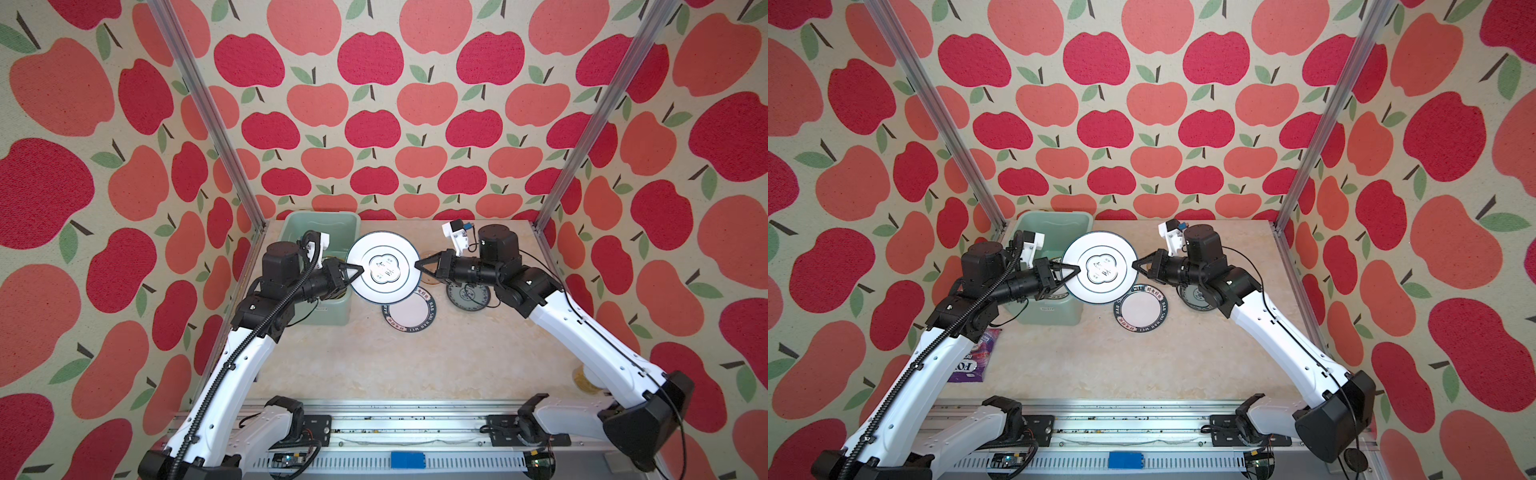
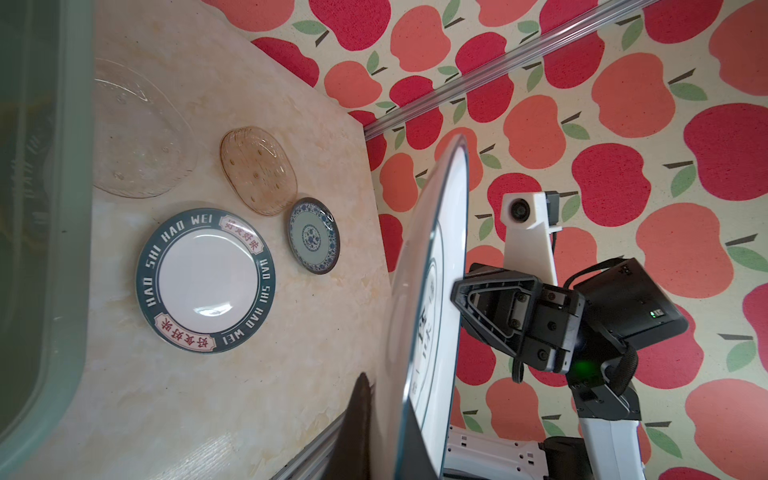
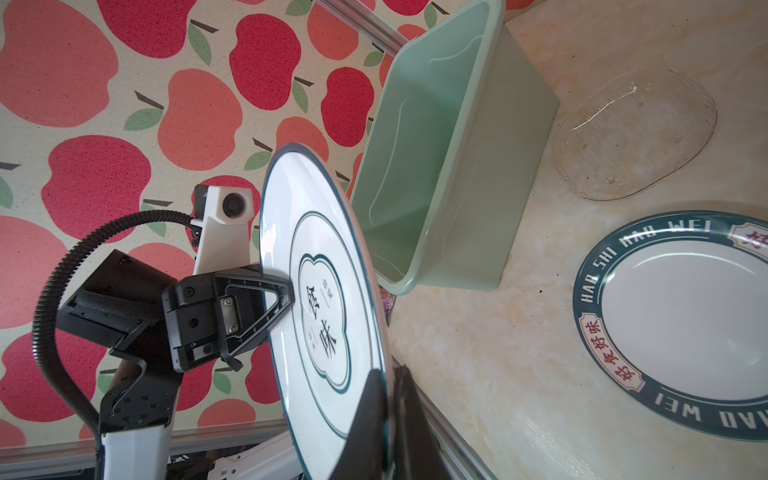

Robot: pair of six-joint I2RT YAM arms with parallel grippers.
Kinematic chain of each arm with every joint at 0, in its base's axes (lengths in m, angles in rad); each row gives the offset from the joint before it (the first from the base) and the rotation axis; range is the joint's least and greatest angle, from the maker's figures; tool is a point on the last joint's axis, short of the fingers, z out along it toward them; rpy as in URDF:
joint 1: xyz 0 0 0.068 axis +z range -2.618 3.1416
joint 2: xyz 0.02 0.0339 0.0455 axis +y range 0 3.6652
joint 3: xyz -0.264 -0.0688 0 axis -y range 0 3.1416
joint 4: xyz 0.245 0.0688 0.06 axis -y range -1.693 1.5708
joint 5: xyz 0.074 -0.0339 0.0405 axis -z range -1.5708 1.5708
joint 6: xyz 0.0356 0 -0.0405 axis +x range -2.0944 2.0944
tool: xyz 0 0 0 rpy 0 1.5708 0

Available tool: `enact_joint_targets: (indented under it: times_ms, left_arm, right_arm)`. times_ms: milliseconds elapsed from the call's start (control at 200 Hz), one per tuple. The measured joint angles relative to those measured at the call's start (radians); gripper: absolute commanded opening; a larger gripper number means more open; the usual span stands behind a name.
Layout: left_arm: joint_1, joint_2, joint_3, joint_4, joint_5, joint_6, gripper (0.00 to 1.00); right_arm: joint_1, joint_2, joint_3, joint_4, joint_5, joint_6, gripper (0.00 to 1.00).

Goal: Place the plates into the plastic bin on the countertop
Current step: 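Carry the cloud-motif plate over the bin with the left gripper while the right withdraws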

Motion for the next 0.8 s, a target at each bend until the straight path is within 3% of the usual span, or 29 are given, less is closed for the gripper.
enact_joint_targets:
  times_ms: [60, 200, 315, 550, 795]
  left_arm:
    - [-0.002, 0.000, 0.000, -0.001, -0.005, 0.002, 0.00]
    - [-0.002, 0.000, 0.000, -0.027, -0.032, 0.014, 0.00]
    - [-0.001, 0.000, 0.006, -0.056, -0.078, 0.027, 0.00]
    - [0.056, 0.001, 0.054, -0.077, -0.197, 0.014, 0.00]
    - [0.216, 0.004, 0.048, -0.013, -0.360, -0.115, 0.00]
  right_arm:
    - [0.000, 0.002, 0.000, -0.002, 0.002, 0.004, 0.21]
    - [0.000, 0.001, 0.000, 0.005, 0.006, 0.007, 0.59]
    - [-0.024, -0.006, 0.000, 0.005, 0.016, 0.021, 0.70]
    - [-0.118, -0.050, 0.022, -0.028, 0.024, 0.022, 0.75]
    - [-0.164, -0.056, 0.040, -0.060, -0.002, 0.027, 0.75]
